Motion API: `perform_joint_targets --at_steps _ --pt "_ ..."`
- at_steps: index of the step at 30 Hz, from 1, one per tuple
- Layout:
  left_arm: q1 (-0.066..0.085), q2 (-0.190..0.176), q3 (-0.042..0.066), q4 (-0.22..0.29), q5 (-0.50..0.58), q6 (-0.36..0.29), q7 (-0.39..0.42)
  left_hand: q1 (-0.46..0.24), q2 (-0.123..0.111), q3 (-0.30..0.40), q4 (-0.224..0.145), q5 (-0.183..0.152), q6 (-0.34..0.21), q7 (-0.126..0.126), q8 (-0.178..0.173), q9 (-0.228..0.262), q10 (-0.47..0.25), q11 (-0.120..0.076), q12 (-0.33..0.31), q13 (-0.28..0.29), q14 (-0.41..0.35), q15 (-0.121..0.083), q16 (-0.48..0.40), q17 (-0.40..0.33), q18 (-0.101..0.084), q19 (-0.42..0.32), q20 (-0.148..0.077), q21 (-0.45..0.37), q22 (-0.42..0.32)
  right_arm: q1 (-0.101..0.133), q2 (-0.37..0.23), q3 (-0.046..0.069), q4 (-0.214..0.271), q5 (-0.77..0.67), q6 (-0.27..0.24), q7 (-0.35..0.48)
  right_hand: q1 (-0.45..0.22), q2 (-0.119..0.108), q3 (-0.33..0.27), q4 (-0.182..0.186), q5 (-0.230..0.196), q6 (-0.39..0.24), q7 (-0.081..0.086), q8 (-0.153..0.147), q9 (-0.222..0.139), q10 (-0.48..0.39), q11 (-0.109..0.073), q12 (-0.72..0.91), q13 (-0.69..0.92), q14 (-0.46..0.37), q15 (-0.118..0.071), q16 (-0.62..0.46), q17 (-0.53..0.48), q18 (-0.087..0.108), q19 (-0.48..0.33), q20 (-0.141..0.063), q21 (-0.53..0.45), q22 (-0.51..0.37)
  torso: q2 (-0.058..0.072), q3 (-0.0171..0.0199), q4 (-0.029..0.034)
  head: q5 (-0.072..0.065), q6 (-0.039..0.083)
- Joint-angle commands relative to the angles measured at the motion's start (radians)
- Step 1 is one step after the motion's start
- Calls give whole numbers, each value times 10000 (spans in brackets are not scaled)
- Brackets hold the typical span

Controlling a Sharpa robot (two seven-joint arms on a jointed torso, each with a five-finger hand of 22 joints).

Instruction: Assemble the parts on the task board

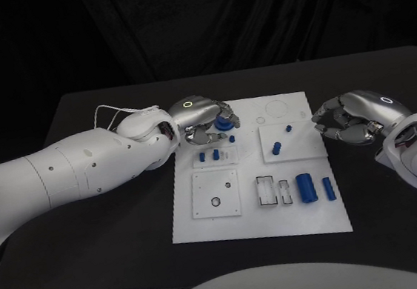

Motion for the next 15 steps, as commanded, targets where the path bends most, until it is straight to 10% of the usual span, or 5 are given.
perform_joint_targets --at_steps 1,15 --pt "-26 69 10 -25 -451 -21 -489 -134 12 -79 2 81 88 47 -36 -100 247 52 136 -59 135 19 88 3 -195 167 1 141 1883 -8 -13 5 31 -4 -127 31 -70 27 50 -16 38 56 13 -21 -16 621 67 0 2044 1001 90 24 2509 5 63 24 47 1905 -10 13 -1 3 0" --pt "-55 247 10 -50 -482 372 -754 -188 123 -15 -129 187 689 257 148 -200 743 50 319 -226 198 30 98 -152 -218 269 7 214 1916 -8 2 5 41 -2 -105 19 -85 11 41 -13 43 62 16 -22 -22 616 69 -6 2036 1001 91 21 2506 6 61 24 40 1903 -6 13 15 -24 0"
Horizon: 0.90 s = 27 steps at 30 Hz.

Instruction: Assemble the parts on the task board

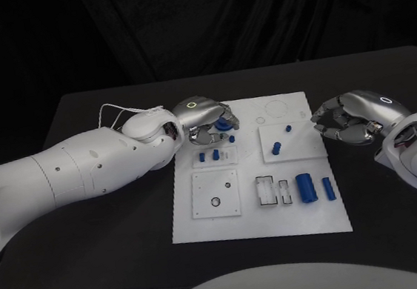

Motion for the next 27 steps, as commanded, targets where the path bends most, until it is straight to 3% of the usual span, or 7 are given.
perform_joint_targets --at_steps 1,20,24,27 --pt "-29 57 10 3 -91 284 -144 -83 16 10 -105 35 143 13 77 -14 144 -23 71 -21 77 -25 29 -27 -65 61 -2 59 1918 -8 -5 5 29 -17 -100 11 -85 11 41 -12 43 63 16 -22 -9 616 70 -6 2037 1001 91 21 2506 6 61 24 40 1904 -3 6 4 -11 0" --pt "-117 240 10 -90 -92 815 -228 -117 14 9 -180 14 130 -13 -8 -100 374 -68 189 -40 151 -64 107 -10 -76 105 -21 101 1935 -8 -24 6 82 -17 -88 1 -85 11 41 -12 43 63 16 -22 -9 616 70 -6 2037 1001 91 21 2506 6 61 24 40 1904 -4 8 15 -59 0" --pt "-130 279 10 -119 -92 917 -299 -139 63 27 -181 32 195 20 6 -109 435 -73 212 -48 171 -65 128 -7 -83 129 -26 128 1945 -7 -26 6 81 -17 -84 -5 -85 11 41 -12 43 63 16 -22 -9 616 70 -6 2037 1001 91 21 2506 6 61 24 40 1904 -15 18 -3 -152 0" --pt "-141 325 10 -148 -92 957 -338 -143 94 36 -212 36 339 94 66 -95 495 -75 233 -60 184 -67 141 -24 -85 137 -31 134 1948 -7 -18 6 72 -17 -78 -1 -85 11 41 -12 43 63 16 -22 -9 616 70 -6 2037 1001 91 21 2506 6 61 24 40 1904 -20 18 -7 -94 0"
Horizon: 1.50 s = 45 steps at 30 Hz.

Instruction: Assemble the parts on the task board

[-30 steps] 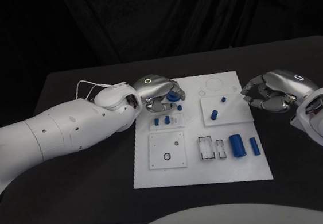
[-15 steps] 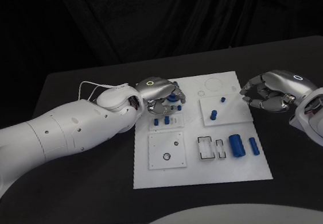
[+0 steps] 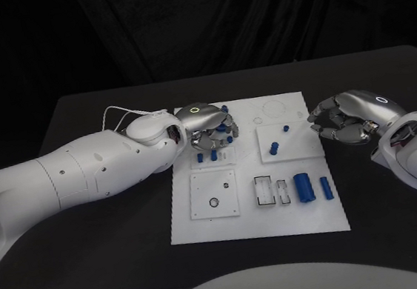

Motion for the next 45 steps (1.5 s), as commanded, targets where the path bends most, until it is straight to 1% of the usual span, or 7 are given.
perform_joint_targets --at_steps 1,7,17,30,34,40,45 --pt "-27 71 9 -19 -12 243 -66 -76 35 31 -96 30 200 56 63 21 133 -7 80 -21 59 -17 55 -37 -90 82 -22 59 1951 -7 -2 5 15 -25 -80 0 -85 11 41 -13 42 63 16 -22 -11 617 70 -6 2037 1001 91 22 2506 6 61 24 40 1900 -11 -1 -12 45 1" --pt "-56 145 9 -75 -12 293 -103 -58 141 19 -247 38 561 171 287 138 555 -122 266 -1 181 -85 160 12 -107 147 -51 128 1975 -7 16 5 8 -25 -75 13 -101 -1 35 -8 50 68 18 -28 -22 607 74 -17 2022 996 93 6 2490 9 57 25 26 1896 -5 -3 -9 44 1" --pt "-76 170 9 -139 -12 223 -187 8 272 68 -406 70 659 327 348 188 1045 -322 403 -7 326 -244 258 75 -124 214 -99 202 2000 -7 0 5 8 -25 -76 12 -101 -1 35 -8 50 68 18 -28 -22 607 74 -17 2022 996 93 6 2490 9 57 25 26 1896 5 -16 8 33 1" --pt "-84 69 9 -36 -12 -551 -322 284 505 254 -782 251 695 410 332 201 1810 -438 271 -202 645 -372 405 191 -98 154 -185 89 1965 -7 23 5 -12 2 -112 31 -102 -1 39 -10 55 69 20 -33 -30 597 77 -29 2008 992 95 -9 2474 12 52 26 12 1892 5 -11 0 118 1" --pt "-85 -97 9 117 -12 -827 -342 295 505 275 -822 340 700 429 306 181 1802 -407 177 -262 693 -361 429 215 -105 177 -201 115 1974 -7 30 5 -35 42 -107 38 -102 -1 39 -10 55 69 20 -33 -30 597 77 -29 2008 992 95 -9 2474 12 52 26 12 1892 1 -7 4 104 1" --pt "-62 -598 9 701 -12 -1498 -259 266 470 262 -838 378 764 457 318 180 1814 -387 96 -321 694 -349 411 176 -98 164 -214 89 1965 -8 48 5 -83 64 -89 43 -102 -1 39 -10 55 69 20 -33 -30 597 77 -29 2008 992 95 -9 2474 12 52 26 12 1892 -13 -7 5 71 1" --pt "93 -1095 10 1302 -12 -1778 -367 224 446 247 -834 375 830 479 335 182 1843 -401 34 -371 667 -348 374 113 -93 149 -220 64 1957 -8 76 5 -132 86 -68 42 -102 -1 39 -10 55 69 20 -33 -30 597 77 -29 2008 992 95 -9 2474 12 52 26 12 1892 -23 -5 11 36 1"
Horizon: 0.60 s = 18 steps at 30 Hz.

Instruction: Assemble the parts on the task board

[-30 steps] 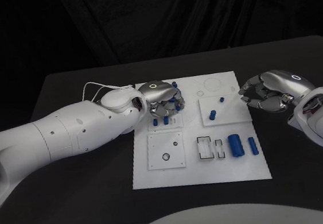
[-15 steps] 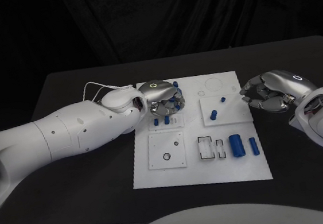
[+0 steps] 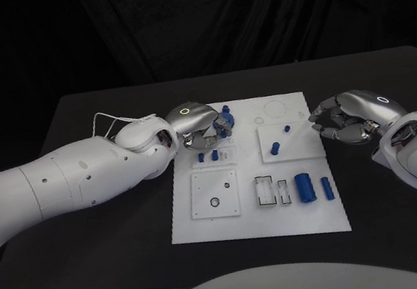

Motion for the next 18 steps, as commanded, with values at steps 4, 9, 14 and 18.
perform_joint_targets --at_steps 4,9,14,18 --pt "313 -547 15 686 4 -573 -216 -115 -80 -43 -10 -36 115 81 -15 4 24 19 -158 -96 28 -1 -42 -71 -90 -42 -76 -45 1949 -8 30 5 -54 33 -33 10 -102 -2 43 -13 58 54 23 -47 -21 595 79 -32 2004 1027 61 -10 2473 14 47 27 -1 1889 -13 -10 27 4 1" --pt "413 -910 12 1043 4 -236 -413 -237 -110 -42 51 -196 133 61 -65 -29 -7 8 -470 -315 -3 -6 -78 -141 -82 -68 -78 -92 1936 -8 33 5 -64 37 -8 0 -102 -2 43 -13 58 54 23 -47 -21 595 79 -32 2004 1027 61 -10 2473 14 47 27 -1 1889 -11 2 2 38 1" --pt "427 -1083 11 1110 4 -50 -521 -276 -118 -49 74 -296 148 62 -80 -38 16 7 -564 -385 -18 -9 -93 -173 -79 -77 -76 -111 1931 -8 13 5 -60 43 36 -7 -102 -2 43 -13 58 54 23 -47 -21 595 79 -32 2004 1027 61 -10 2473 14 47 27 -1 1889 -12 3 40 2 1" --pt "414 -1129 11 1029 4 10 -559 -283 -122 -51 77 -314 152 69 -83 -39 26 10 -579 -397 -27 -8 -103 -191 -79 -78 -76 -113 1931 -9 -2 4 -56 47 62 -12 -103 3 47 -11 58 55 24 -49 -26 594 79 -32 2004 1027 61 -12 2470 13 50 28 5 1891 -9 14 25 33 1"
